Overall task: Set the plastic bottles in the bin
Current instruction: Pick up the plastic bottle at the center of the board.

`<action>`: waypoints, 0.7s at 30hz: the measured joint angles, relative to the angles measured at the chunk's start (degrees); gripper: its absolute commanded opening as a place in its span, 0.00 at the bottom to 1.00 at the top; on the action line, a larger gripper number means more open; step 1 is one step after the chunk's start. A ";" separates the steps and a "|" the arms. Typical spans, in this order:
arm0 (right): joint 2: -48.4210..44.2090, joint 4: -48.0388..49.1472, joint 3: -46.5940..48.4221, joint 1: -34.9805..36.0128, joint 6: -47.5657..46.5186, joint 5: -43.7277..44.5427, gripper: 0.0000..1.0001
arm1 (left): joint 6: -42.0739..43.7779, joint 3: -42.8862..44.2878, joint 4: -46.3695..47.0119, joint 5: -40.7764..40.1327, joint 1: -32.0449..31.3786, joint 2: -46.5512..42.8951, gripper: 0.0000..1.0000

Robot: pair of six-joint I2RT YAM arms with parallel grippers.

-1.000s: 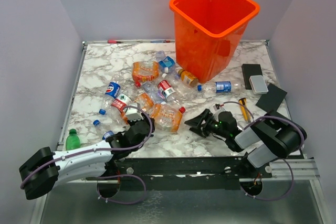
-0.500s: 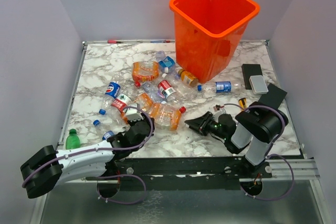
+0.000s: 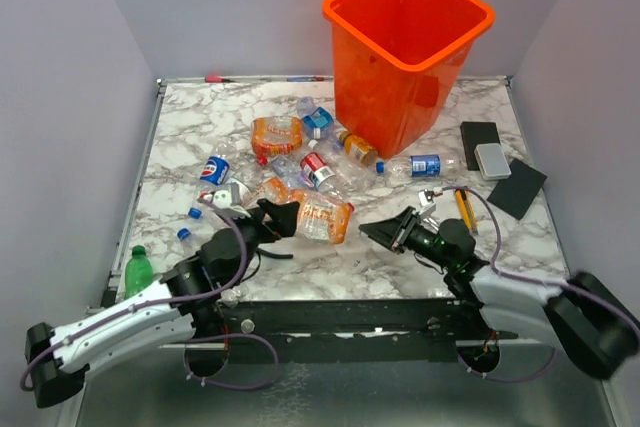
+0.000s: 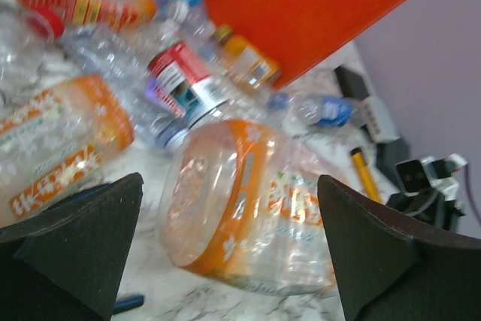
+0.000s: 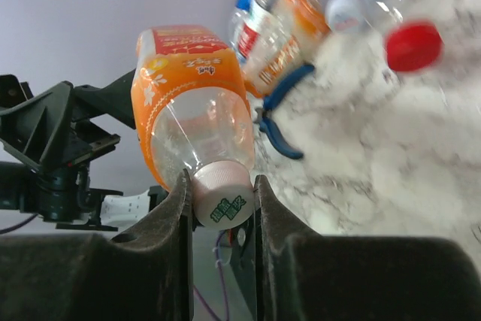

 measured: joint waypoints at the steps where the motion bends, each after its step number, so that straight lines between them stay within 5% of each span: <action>1: -5.53 -7.43 2.29 0.00 -2.29 0.35 0.00 | 1.40 1.09 -0.57 -0.02 0.00 -1.22 0.99; 6: -18.36 -39.58 20.83 0.00 -15.34 1.57 0.00 | 12.17 9.70 -3.21 1.20 0.00 -5.84 0.99; 15: -6.45 -82.23 56.06 0.00 -39.74 1.53 0.00 | 38.25 28.20 -13.35 27.82 0.00 5.51 0.99; 21: -1.92 -96.52 71.34 0.00 -52.94 -1.62 0.00 | 51.49 39.08 -25.92 44.78 0.00 16.96 0.99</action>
